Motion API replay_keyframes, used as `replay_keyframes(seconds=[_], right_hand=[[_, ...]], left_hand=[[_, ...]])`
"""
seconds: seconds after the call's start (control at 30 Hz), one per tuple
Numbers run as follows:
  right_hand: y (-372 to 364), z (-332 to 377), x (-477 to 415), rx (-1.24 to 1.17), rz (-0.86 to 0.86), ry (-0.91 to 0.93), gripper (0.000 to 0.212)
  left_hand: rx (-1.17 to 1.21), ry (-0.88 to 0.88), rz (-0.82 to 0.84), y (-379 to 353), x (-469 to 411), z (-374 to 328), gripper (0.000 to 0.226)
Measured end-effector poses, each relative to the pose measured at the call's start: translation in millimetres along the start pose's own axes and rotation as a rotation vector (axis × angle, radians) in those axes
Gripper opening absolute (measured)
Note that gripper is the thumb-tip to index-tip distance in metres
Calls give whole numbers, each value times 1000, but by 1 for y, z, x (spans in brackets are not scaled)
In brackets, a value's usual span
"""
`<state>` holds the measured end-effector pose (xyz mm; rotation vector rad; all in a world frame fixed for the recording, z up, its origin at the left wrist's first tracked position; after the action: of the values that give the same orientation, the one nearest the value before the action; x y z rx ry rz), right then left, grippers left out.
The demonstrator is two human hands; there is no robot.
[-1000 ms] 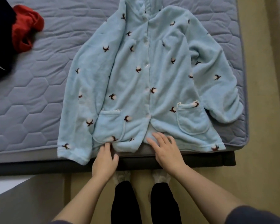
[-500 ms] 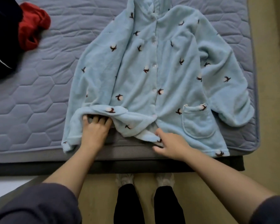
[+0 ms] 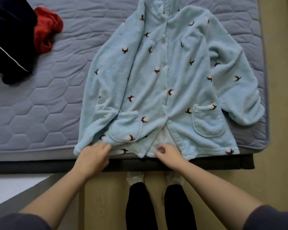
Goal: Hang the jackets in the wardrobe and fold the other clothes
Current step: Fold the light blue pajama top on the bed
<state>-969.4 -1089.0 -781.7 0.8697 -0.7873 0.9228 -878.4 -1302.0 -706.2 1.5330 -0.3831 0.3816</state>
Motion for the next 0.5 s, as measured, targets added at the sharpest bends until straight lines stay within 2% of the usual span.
replay_keyframes(seconds=[0.03,0.07,0.1,0.17,0.2,0.27,0.33,0.37,0.43,0.5], right_hand=[[-6,1,-5,-226,-21,-82,46],[-16,2,-9,-411,-24,-160,48],[-27,5,-13,-545,-24,-213,42],[-43,11,-24,-643,-37,-233,20],[-50,15,-28,-648,-44,-222,15],[-54,16,-30,-652,-82,-214,8],[-42,7,-19,-678,-139,-204,2],[-30,-2,-10,-674,-191,-192,4],[-4,-29,11,-513,-278,-200,5],[4,-50,30,-372,-226,-236,7]], left_hand=[[39,180,-71,3,2,15,43],[50,338,-71,-3,5,28,51],[46,471,-24,-12,8,40,60],[62,665,68,-27,9,57,68],[92,712,84,-31,8,61,63],[164,733,82,-35,2,63,38],[168,702,37,-36,3,63,25],[148,679,16,-35,6,63,23],[122,648,35,-37,18,61,22],[153,663,191,-49,30,54,34]])
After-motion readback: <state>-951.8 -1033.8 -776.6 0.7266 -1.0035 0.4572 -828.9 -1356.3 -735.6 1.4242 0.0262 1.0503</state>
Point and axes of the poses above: each hand's wrist, its own x-axis away from the middle knuckle, its own y-axis out of the back of the hand, z = x × y, the point moved 9 cm from there along -x, towards the middle knuckle, and after that the axes turned 5 degrees about -x, right-handed, at the moved point
